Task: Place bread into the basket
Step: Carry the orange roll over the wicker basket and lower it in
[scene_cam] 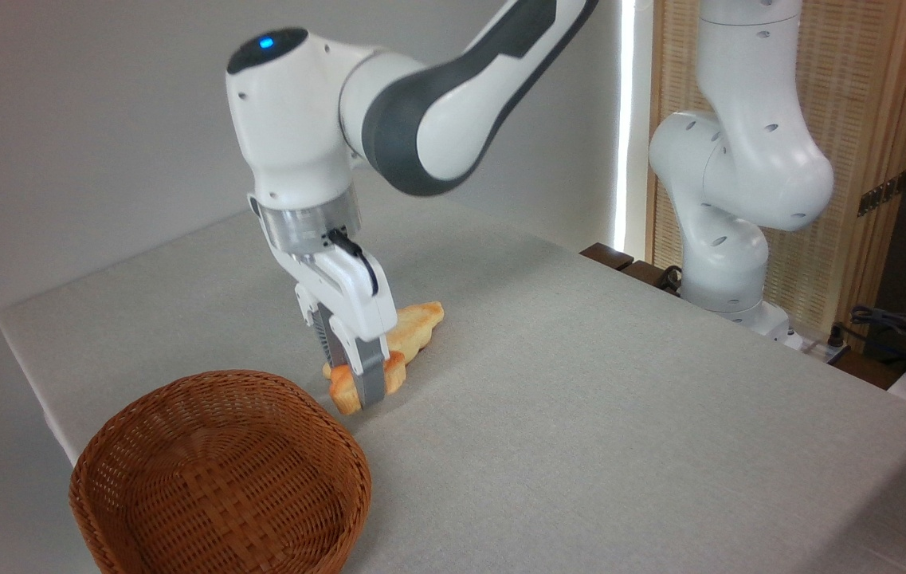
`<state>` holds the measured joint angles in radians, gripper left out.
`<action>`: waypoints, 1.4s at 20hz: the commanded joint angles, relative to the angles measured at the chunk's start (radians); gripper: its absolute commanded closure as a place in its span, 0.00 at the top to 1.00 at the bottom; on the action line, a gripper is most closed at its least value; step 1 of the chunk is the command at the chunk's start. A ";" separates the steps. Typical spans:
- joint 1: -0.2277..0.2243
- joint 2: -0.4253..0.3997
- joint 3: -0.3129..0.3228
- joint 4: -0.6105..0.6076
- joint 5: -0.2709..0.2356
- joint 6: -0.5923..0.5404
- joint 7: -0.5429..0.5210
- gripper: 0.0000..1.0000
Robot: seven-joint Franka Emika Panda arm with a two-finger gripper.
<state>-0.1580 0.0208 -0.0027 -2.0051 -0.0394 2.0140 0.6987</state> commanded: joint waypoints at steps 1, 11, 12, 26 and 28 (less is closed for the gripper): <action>0.000 -0.027 0.006 0.031 -0.019 -0.072 0.025 0.38; 0.006 0.011 0.009 0.154 -0.060 0.032 0.019 0.70; 0.006 0.022 0.009 0.154 -0.060 0.067 0.015 0.86; 0.005 0.149 -0.002 0.221 -0.059 0.163 0.012 1.00; 0.005 0.148 -0.002 0.226 -0.060 0.161 0.012 1.00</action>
<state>-0.1519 0.1602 -0.0074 -1.7985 -0.0807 2.1642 0.6991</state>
